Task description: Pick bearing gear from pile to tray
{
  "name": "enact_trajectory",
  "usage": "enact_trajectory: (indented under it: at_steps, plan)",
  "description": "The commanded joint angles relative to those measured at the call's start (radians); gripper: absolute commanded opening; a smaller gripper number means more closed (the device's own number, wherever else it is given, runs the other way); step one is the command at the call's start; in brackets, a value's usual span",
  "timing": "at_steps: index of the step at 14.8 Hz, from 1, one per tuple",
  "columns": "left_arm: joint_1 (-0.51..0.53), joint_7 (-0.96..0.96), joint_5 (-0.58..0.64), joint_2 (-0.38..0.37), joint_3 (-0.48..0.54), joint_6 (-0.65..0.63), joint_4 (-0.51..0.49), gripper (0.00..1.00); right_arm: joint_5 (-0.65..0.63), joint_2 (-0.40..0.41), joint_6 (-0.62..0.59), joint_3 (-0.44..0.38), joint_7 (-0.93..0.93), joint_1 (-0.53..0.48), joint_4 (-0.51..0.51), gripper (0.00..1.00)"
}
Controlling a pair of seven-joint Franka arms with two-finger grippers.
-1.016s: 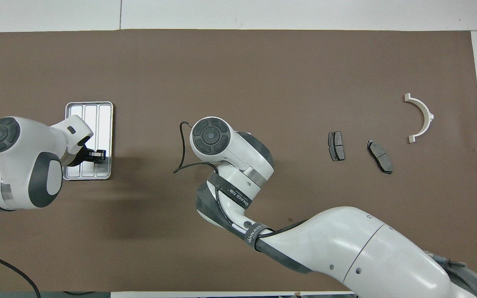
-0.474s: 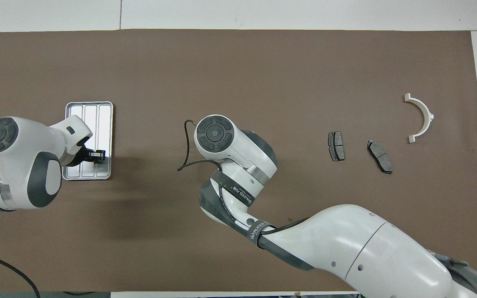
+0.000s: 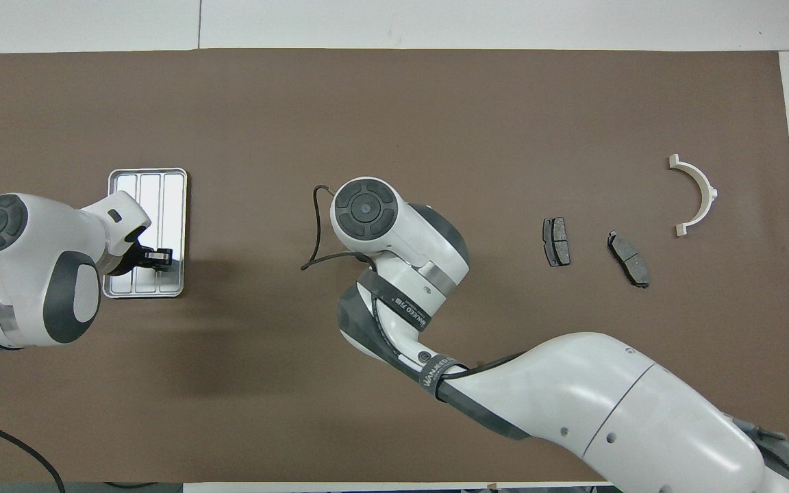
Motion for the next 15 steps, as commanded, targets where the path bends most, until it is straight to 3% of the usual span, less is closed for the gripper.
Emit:
enact_trajectory:
  at_steps: [1,7,12,15]
  plan:
    - [-0.02,0.002,-0.015,-0.019,0.005,-0.024,0.027,0.87,-0.004,-0.048,-0.05,0.015,-0.254,-0.093,-0.008,1.0]
    - [-0.337,-0.478,0.009,0.027,0.007,-0.059,0.202,0.91,0.003,-0.108,-0.117,0.017,-0.768,-0.271,-0.016,1.0]
    - [-0.567,-0.739,0.046,0.122,0.008,-0.097,0.323,0.9,0.005,-0.121,-0.128,0.017,-0.813,-0.315,-0.017,1.0]
    - [-0.603,-0.808,0.071,0.173,0.007,-0.087,0.366,0.9,0.005,-0.124,-0.146,0.019,-0.844,-0.318,-0.02,1.0]
